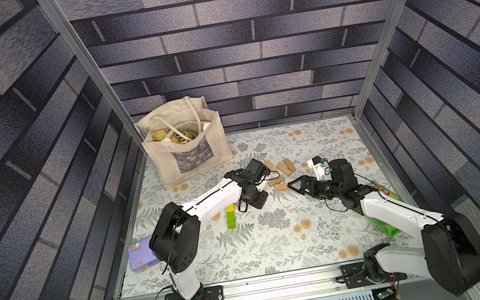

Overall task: Assemble the letter k with building blocks
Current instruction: Pick up the building block from the center of the board, then place the building block at the center of the board.

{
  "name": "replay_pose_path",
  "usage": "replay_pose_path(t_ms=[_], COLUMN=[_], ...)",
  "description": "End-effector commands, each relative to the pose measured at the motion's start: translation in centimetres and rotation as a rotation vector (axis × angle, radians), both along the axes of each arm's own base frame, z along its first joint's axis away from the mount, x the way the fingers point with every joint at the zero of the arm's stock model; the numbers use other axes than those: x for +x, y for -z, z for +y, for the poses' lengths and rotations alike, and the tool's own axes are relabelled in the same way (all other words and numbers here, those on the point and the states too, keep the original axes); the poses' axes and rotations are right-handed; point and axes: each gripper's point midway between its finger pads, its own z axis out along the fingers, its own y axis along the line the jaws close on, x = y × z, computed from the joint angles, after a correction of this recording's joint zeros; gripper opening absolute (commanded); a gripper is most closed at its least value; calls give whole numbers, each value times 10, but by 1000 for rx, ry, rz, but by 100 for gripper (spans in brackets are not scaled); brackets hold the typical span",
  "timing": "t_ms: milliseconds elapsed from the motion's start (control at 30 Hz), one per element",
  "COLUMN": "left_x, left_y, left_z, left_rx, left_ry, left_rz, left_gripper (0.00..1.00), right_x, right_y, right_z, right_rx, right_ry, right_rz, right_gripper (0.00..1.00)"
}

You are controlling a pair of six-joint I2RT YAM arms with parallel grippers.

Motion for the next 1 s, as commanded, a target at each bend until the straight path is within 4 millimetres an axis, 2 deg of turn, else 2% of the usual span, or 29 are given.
replay_pose_path(t_ms=[0,100,333,600,967], left_x=[-20,-30,-30,-26,-29], left_y=[10,20,26,30,37], left_z=[10,14,12,15,12], left_rx=[58,64,65,93,86], left_ry=[131,144,143,153,210], left_rz=[-24,-18,-18,-22,7], left_gripper=[22,22,26,34,35], right_x=[-10,-18,-29,-30,-30], right_y=[6,7,17,19,20], right_z=[-3,-6,-10,-9,-10], right_rx=[-16,-23,-38,-46,-54], right_ry=[10,13,6,-9,-14], right_rz=[16,12,37,38,35], right_gripper=[100,100,100,100,100])
